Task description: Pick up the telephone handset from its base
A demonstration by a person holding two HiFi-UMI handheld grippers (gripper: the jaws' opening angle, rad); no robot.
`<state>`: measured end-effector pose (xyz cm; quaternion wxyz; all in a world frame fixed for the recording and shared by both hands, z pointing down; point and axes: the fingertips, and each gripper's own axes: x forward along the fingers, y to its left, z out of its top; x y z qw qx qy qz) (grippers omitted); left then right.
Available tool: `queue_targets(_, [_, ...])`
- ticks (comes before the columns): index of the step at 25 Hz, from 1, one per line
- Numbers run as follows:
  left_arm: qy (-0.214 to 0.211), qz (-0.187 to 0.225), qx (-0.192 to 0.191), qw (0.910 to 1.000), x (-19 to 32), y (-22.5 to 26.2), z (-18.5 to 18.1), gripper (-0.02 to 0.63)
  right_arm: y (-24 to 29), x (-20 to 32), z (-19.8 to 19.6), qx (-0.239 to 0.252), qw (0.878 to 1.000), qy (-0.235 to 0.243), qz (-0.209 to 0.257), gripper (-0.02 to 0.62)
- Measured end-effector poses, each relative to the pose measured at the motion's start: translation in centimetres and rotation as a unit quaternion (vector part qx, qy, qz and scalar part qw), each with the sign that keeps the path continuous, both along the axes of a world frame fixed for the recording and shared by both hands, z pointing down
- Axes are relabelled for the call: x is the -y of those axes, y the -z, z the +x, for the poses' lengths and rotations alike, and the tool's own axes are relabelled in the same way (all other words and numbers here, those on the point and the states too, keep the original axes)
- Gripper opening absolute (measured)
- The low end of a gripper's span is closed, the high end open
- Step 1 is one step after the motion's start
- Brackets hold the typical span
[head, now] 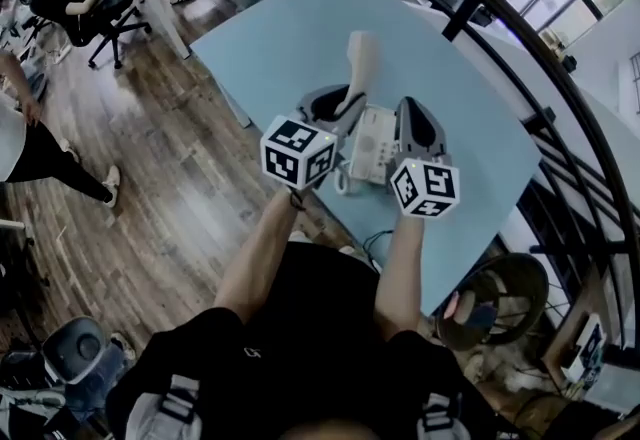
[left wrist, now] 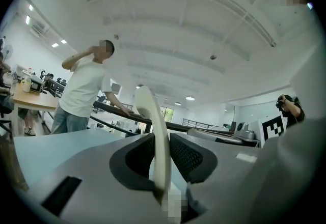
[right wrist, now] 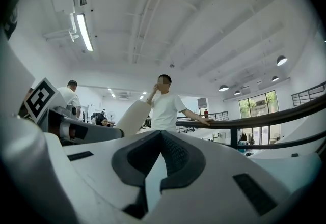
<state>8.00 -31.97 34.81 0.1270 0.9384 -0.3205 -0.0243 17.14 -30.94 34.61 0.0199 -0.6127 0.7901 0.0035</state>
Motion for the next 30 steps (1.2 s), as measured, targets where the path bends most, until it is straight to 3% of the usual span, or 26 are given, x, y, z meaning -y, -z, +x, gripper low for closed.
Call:
queue_targets(8, [-0.011,-0.009,-0.022,0.9997,-0.8,0.1,-0.6,0.092,-0.1,-0.8,-0.7,-0.029,1.0,-0.005,-0.004,-0.006])
queue_targets(30, [-0.027,-0.038,-0.024,0.9986,-1.6,-2.0,0.2,0.094,-0.7,-1.8,-0.4,-0.044,0.999,-0.009,-0.014,-0.006])
